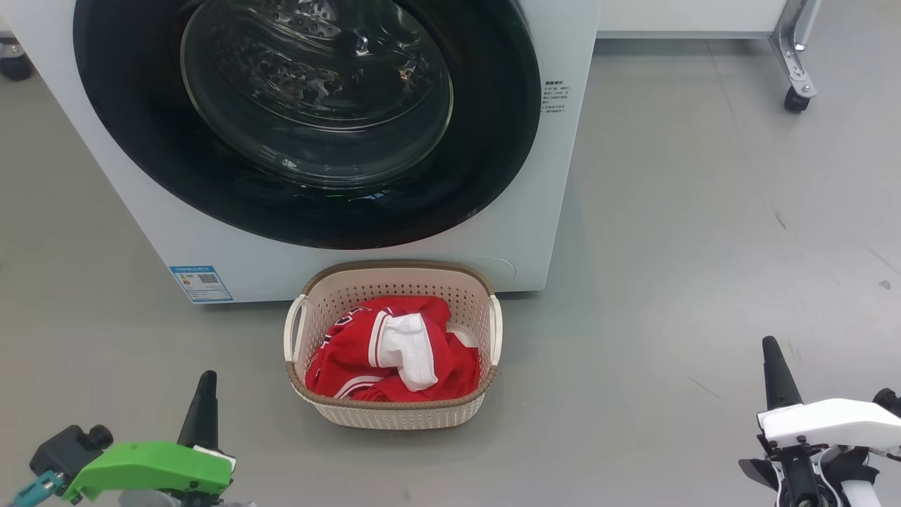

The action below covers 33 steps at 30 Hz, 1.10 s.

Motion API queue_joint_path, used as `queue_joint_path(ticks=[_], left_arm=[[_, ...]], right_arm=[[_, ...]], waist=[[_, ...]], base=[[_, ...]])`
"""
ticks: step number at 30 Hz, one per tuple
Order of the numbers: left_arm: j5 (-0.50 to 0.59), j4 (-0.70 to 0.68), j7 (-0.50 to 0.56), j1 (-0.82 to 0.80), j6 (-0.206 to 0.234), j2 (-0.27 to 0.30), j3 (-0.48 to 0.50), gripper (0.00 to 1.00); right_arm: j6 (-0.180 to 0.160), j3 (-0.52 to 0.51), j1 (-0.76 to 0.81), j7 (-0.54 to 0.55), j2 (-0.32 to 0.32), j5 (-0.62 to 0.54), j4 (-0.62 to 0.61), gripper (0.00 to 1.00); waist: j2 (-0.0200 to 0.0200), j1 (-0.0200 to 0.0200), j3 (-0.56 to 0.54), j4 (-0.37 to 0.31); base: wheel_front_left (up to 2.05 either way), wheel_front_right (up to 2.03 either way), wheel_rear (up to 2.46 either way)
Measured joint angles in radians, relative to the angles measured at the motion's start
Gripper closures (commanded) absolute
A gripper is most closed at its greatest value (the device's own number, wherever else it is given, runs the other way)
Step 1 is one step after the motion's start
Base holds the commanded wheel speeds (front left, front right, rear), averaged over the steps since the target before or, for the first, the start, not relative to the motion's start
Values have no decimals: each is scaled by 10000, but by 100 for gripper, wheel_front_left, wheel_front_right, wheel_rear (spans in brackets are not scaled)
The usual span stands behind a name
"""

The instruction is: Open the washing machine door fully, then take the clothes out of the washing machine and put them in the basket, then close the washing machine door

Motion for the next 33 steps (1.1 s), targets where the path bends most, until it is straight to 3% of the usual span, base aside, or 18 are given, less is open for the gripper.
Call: queue_joint_path(ticks=[33], left_arm=[[-4412, 686, 727, -347, -851, 61, 945, 100]], right_arm=[[416, -531, -632, 888, -82, 4537, 784, 100]], waist=[[0, 0, -328, -177]], base=[[0, 0, 0]])
